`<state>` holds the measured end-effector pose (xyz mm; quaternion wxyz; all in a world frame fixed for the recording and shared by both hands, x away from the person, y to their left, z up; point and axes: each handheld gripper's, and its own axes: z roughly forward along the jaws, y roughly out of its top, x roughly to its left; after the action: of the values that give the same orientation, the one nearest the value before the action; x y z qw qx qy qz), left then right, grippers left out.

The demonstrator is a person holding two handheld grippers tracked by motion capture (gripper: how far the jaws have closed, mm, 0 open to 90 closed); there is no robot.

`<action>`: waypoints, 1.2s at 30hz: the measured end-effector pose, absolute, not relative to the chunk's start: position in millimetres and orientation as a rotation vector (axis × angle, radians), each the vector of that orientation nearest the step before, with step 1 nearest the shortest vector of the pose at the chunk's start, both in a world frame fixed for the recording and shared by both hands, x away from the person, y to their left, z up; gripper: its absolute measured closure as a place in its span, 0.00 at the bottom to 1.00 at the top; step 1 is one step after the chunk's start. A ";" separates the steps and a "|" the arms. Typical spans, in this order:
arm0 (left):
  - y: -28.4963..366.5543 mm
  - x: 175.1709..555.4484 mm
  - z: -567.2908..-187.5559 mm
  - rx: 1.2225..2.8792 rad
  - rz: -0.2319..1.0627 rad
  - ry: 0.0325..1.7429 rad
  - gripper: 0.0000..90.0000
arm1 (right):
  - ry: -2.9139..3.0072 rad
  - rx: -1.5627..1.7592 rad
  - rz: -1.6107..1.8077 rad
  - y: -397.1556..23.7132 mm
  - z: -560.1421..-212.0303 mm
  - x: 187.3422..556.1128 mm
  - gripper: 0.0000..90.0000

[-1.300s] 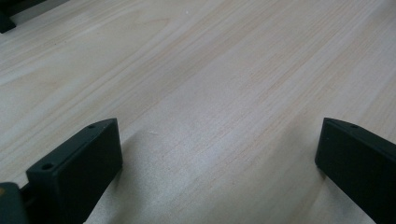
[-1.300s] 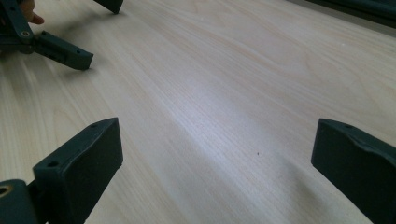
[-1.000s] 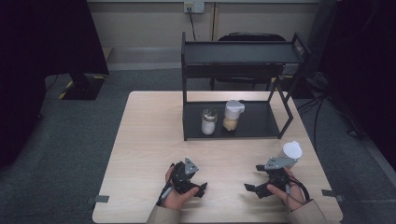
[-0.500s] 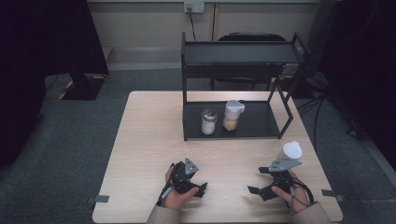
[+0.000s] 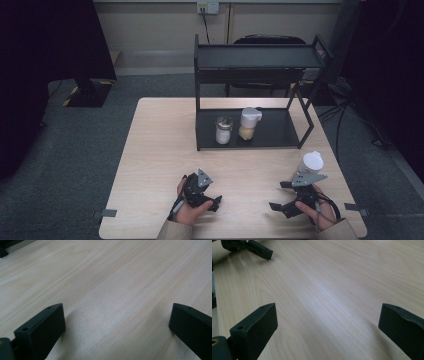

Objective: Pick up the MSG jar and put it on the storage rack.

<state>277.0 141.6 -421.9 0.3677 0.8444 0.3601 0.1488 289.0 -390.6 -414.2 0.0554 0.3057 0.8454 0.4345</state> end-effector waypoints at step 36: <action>141.6 277.0 -421.9 2.169 0.382 0.925 0.00 | 2.624 0.907 1.347 -423.2 -415.3 287.2 0.02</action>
<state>277.0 141.6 -421.9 0.3677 0.8444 0.3600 0.1488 287.2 -423.2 -415.3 0.0280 0.2937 0.8501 0.4363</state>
